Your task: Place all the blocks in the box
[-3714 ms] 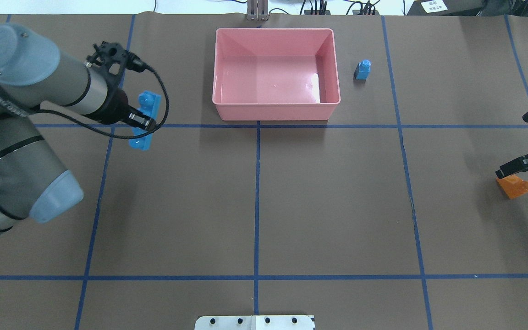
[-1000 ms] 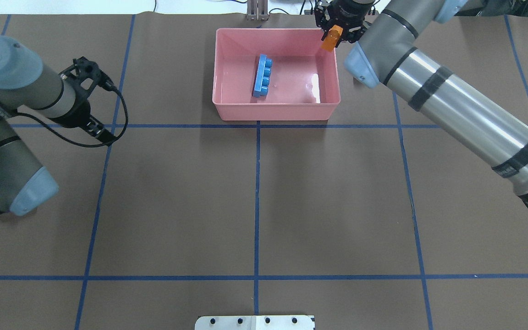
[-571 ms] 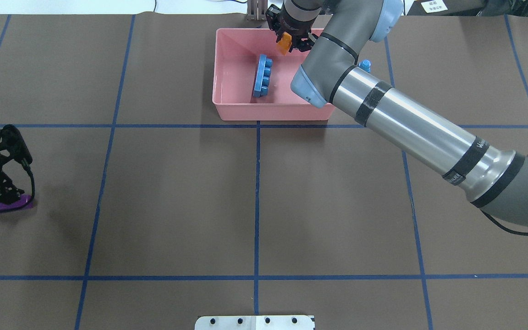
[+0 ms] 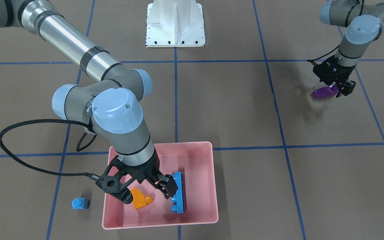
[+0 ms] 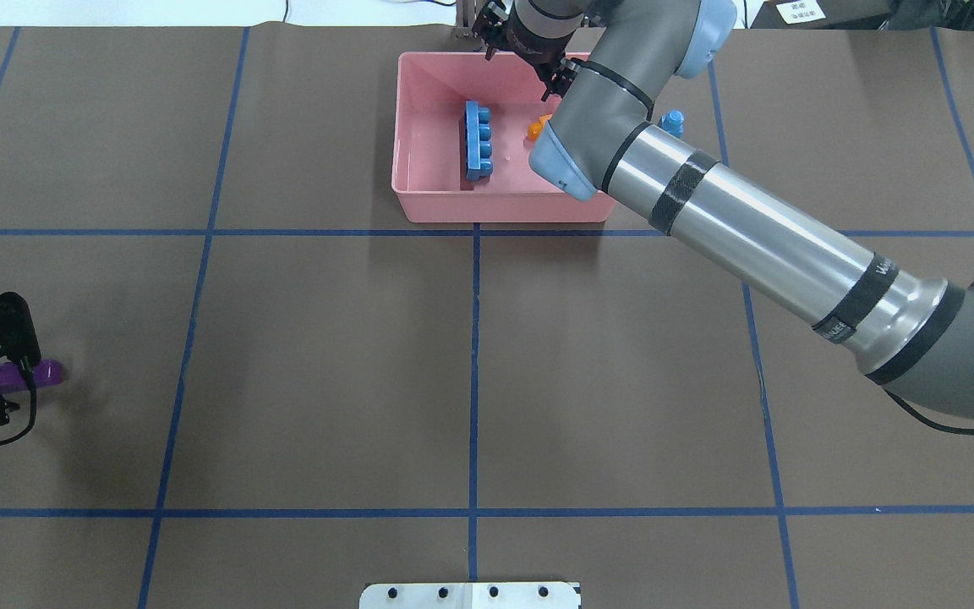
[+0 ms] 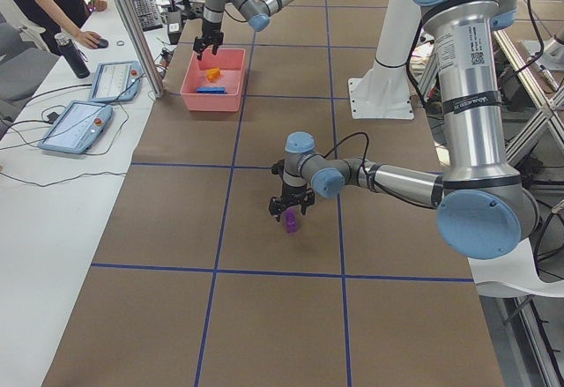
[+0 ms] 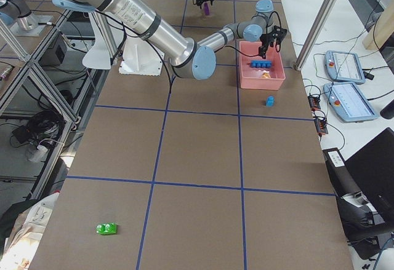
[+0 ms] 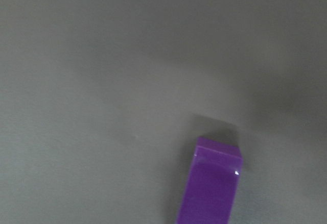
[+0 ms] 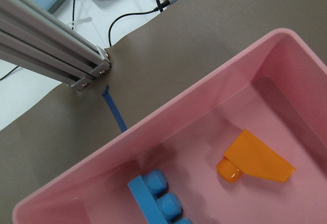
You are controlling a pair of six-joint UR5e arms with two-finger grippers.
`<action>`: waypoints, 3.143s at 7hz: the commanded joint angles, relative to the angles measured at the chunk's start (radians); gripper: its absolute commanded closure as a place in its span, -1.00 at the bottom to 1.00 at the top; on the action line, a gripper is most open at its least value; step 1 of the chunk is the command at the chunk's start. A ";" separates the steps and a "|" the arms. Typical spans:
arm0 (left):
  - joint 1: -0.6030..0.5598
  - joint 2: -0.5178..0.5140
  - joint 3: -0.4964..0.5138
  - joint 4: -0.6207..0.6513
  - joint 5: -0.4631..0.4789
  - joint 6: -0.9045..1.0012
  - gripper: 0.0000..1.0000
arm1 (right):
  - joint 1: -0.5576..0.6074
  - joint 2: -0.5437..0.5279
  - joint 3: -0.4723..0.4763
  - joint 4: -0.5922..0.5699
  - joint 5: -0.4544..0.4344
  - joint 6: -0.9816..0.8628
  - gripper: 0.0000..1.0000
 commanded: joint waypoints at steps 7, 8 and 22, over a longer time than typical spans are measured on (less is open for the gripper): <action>-0.107 -0.200 -0.128 0.365 -0.176 -0.014 1.00 | 0.167 -0.246 0.059 0.002 0.108 -0.402 -1.00; -0.114 -0.379 -0.124 0.538 -0.180 -0.076 1.00 | 0.147 -0.276 0.058 0.003 0.064 -0.425 -1.00; -0.073 -1.361 0.918 0.077 -0.081 -0.920 1.00 | 0.067 -0.242 -0.125 0.207 -0.047 -0.427 1.00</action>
